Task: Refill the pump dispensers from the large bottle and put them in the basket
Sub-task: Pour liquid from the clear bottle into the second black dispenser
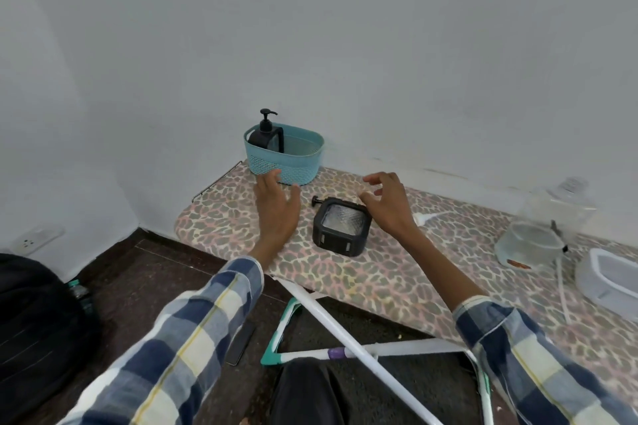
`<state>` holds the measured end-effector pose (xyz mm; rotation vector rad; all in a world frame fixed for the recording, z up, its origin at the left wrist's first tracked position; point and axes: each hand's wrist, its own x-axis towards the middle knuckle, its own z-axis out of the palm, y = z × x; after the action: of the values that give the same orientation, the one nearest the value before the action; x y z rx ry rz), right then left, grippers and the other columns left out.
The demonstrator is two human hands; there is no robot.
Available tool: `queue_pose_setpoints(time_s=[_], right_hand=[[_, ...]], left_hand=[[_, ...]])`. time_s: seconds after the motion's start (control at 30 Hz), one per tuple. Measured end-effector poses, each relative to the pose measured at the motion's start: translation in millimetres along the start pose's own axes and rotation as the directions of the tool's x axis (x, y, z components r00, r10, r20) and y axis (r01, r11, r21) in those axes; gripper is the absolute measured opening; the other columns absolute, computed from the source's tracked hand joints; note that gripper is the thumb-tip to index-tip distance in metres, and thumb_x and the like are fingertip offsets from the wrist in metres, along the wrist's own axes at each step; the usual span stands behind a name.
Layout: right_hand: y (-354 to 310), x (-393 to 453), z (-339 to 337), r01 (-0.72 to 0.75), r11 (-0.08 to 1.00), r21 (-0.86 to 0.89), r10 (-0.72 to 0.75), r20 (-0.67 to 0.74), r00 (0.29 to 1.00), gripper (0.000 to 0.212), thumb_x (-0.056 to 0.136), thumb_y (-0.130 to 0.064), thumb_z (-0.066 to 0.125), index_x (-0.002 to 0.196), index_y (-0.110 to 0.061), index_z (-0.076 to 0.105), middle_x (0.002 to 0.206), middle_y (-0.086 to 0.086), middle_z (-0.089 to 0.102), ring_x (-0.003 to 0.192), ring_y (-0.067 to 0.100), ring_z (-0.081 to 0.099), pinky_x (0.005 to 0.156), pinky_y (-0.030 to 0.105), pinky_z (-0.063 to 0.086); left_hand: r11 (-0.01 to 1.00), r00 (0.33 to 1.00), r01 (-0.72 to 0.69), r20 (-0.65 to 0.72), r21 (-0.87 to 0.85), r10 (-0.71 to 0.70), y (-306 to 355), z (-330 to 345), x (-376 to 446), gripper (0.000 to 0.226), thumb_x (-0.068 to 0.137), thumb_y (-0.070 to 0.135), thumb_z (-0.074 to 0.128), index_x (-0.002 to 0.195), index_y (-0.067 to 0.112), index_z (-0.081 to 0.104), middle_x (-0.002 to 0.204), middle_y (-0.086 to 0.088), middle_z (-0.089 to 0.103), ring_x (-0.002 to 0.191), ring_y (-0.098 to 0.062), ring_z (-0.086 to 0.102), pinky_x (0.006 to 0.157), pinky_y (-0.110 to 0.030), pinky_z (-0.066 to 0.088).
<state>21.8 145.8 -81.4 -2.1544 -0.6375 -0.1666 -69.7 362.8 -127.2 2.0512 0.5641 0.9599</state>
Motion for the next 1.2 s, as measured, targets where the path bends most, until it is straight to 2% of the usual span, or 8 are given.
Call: queue_pose_setpoints(time_s=[0.1, 0.23, 0.37, 0.5, 0.7, 0.93, 1.03, 1.2], right_hand=[[11, -20, 2, -0.095, 0.995, -0.019, 0.095, 0.013, 0.995, 0.035, 0.098, -0.030, 0.072, 0.129, -0.015, 0.063, 0.130, 0.005, 0.054, 0.112, 0.022, 0.062, 0.096, 0.037, 0.053], [19, -42, 7, -0.226, 0.971, 0.074, 0.221, 0.076, 0.972, 0.041, 0.099, -0.044, 0.070, 0.125, -0.013, 0.062, 0.117, 0.003, 0.064, 0.103, 0.019, 0.066, 0.093, 0.046, 0.059], [19, -58, 6, -0.230, 0.954, 0.193, 0.225, 0.048, 0.973, 0.033, 0.099, -0.041, 0.070, 0.119, -0.016, 0.063, 0.112, 0.001, 0.067, 0.101, 0.021, 0.069, 0.089, 0.050, 0.062], [17, -68, -9, -0.157, 0.966, 0.204, 0.180, -0.103, 0.978, 0.021, 0.101, -0.025, 0.069, 0.118, -0.014, 0.066, 0.115, 0.001, 0.068, 0.105, 0.018, 0.066, 0.092, 0.038, 0.057], [27, -81, -44, -0.012, 0.986, 0.165, 0.063, -0.308, 0.949, 0.024, 0.099, -0.010, 0.066, 0.122, -0.017, 0.066, 0.119, 0.000, 0.064, 0.098, 0.013, 0.065, 0.082, 0.018, 0.051], [45, -91, -80, 0.057, 0.986, 0.157, 0.018, -0.443, 0.896, 0.026, 0.099, -0.002, 0.063, 0.117, -0.020, 0.066, 0.118, -0.005, 0.058, 0.102, -0.004, 0.063, 0.089, 0.011, 0.050], [62, -96, -83, 0.051, 0.991, 0.125, 0.004, -0.403, 0.915, 0.025, 0.099, -0.003, 0.065, 0.116, -0.022, 0.066, 0.120, -0.006, 0.057, 0.100, 0.001, 0.065, 0.090, 0.021, 0.057], [80, -106, -84, 0.007, 0.996, 0.089, 0.029, -0.397, 0.917, 0.018, 0.101, -0.008, 0.065, 0.115, -0.019, 0.068, 0.116, -0.005, 0.060, 0.093, 0.001, 0.062, 0.082, 0.026, 0.058]], left_hand=[[0.999, 0.996, 0.028, 0.087, 0.024, -0.030, 16, 5, -24, 0.024, 0.105, 0.039, 0.051, 0.114, 0.018, 0.058, 0.112, -0.001, 0.061, 0.103, -0.024, 0.059, 0.087, -0.044, 0.049], [0.986, 0.967, 0.047, 0.242, 0.161, -0.085, 31, 7, -43, 0.041, 0.110, 0.047, 0.043, 0.088, 0.019, 0.063, 0.095, -0.004, 0.068, 0.089, -0.026, 0.064, 0.076, -0.037, 0.041], [0.995, 0.945, 0.044, 0.318, 0.087, -0.070, 43, 9, -53, 0.035, 0.110, 0.046, 0.050, 0.116, 0.017, 0.069, 0.114, -0.002, 0.069, 0.103, -0.021, 0.064, 0.088, -0.039, 0.049], [0.999, 0.943, -0.014, 0.333, -0.043, 0.027, 54, 18, -65, 0.026, 0.108, 0.036, 0.058, 0.126, 0.018, 0.061, 0.121, 0.000, 0.066, 0.110, -0.021, 0.064, 0.090, -0.036, 0.050], [0.956, 0.894, -0.077, 0.404, -0.284, 0.193, 84, 40, -90, 0.038, 0.112, 0.030, 0.054, 0.146, 0.031, 0.038, 0.112, -0.004, 0.065, 0.090, -0.025, 0.066, 0.080, -0.038, 0.051], [0.927, 0.842, -0.153, 0.445, -0.341, 0.303, 113, 69, -114, 0.053, 0.112, 0.040, 0.053, 0.157, 0.030, 0.026, 0.142, 0.004, 0.059, 0.120, 0.001, 0.063, 0.091, -0.006, 0.047], [0.944, 0.842, -0.143, 0.465, -0.298, 0.274, 105, 79, -114, 0.055, 0.113, 0.035, 0.052, 0.161, 0.024, 0.027, 0.155, 0.000, 0.052, 0.136, -0.014, 0.057, 0.104, -0.015, 0.046], [0.968, 0.839, -0.098, 0.504, -0.233, 0.206, 96, 85, -111, 0.062, 0.110, 0.051, 0.051, 0.162, 0.027, 0.029, 0.160, 0.000, 0.049, 0.143, -0.018, 0.052, 0.115, -0.038, 0.048]])
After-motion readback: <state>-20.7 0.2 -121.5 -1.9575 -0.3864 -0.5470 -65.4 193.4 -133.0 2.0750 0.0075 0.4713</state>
